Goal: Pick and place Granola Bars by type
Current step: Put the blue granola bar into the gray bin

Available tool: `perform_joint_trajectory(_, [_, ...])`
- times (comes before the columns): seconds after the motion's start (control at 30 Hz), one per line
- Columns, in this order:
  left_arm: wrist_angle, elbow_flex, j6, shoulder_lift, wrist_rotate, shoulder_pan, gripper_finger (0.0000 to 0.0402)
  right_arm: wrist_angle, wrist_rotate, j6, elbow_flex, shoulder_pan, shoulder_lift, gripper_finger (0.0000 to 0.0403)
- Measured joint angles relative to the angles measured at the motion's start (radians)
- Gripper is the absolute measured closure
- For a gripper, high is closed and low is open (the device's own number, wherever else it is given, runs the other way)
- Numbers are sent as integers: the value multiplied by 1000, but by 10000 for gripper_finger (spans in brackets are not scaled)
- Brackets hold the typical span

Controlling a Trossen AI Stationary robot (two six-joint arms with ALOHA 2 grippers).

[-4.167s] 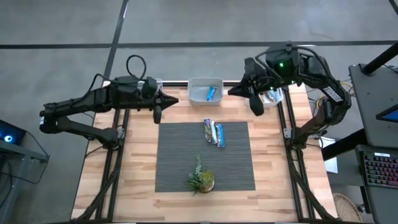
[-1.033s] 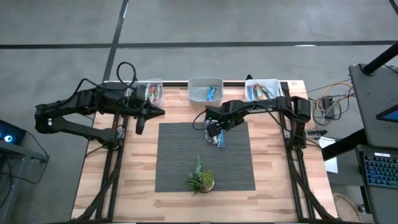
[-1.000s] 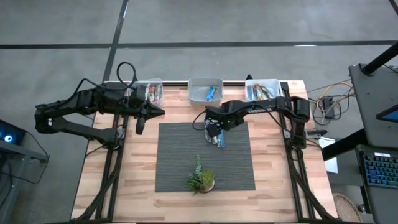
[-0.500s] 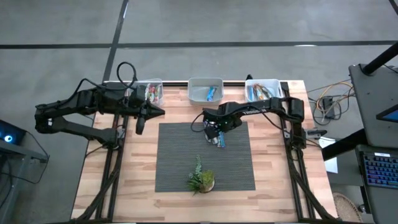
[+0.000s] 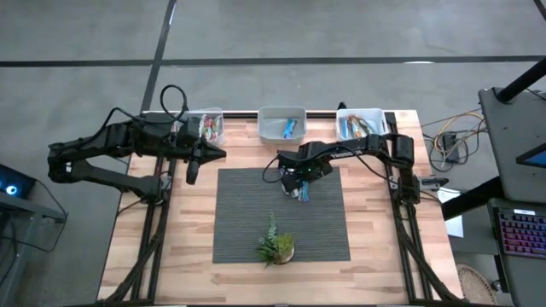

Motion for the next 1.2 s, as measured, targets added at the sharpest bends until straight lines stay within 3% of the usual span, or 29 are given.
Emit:
perform_joint_trajectory(0.27, [0,0,0,0,0,0,402,-1,-8,-5,0,1,-4,318])
perform_joint_trajectory(0.47, [0,0,-12,0,0,0,402,-1,-33,-27,-1,0,-45,358])
perform_joint_trajectory(0.8, [0,0,-22,0,0,0,402,0,-10,-116,119,-49,-192,369])
perform_joint_trajectory(1.2, [0,0,-30,0,0,0,402,-8,-11,-304,401,-233,-179,369])
